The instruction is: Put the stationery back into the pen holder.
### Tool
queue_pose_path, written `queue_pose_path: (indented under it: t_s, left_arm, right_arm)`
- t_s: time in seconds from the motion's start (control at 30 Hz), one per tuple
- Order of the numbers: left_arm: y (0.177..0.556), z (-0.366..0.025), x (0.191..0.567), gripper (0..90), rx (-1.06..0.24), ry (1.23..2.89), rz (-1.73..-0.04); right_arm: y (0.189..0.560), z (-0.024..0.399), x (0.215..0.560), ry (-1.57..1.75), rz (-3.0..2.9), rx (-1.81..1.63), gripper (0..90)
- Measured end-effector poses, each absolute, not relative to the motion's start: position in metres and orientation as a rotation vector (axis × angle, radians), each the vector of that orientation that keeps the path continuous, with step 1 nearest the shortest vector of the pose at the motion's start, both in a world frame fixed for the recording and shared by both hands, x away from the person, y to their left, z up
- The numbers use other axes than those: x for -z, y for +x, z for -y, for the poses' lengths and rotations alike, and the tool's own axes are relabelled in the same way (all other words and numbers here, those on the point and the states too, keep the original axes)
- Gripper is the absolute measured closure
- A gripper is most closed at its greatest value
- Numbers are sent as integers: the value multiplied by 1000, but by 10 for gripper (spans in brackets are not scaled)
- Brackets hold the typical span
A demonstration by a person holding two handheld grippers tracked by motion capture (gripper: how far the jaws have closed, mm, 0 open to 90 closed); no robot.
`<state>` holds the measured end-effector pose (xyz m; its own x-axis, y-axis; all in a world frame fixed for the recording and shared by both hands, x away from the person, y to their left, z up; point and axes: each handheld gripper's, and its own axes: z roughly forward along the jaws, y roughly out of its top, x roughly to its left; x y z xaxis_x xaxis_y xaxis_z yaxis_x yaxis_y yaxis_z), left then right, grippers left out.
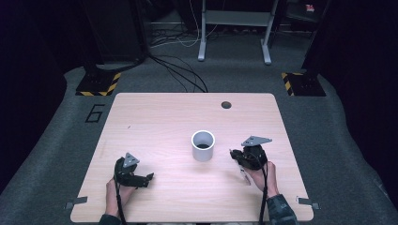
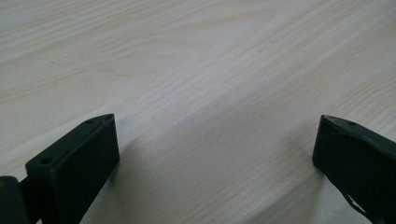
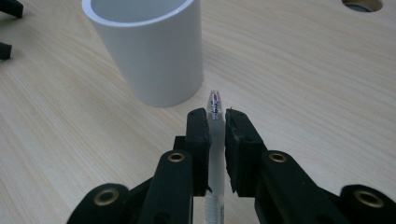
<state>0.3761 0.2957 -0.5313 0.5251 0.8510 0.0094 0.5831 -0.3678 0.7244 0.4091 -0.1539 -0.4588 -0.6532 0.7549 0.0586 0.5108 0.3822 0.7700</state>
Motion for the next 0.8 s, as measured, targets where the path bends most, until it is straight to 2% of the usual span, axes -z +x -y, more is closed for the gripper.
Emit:
queue_pose_path:
  t_s: [0.8]
  left_arm:
    - [376, -296, 531, 1, -509, 2089, -1160]
  right_arm:
    - [403, 159, 418, 1046, -2154, -1349, 807]
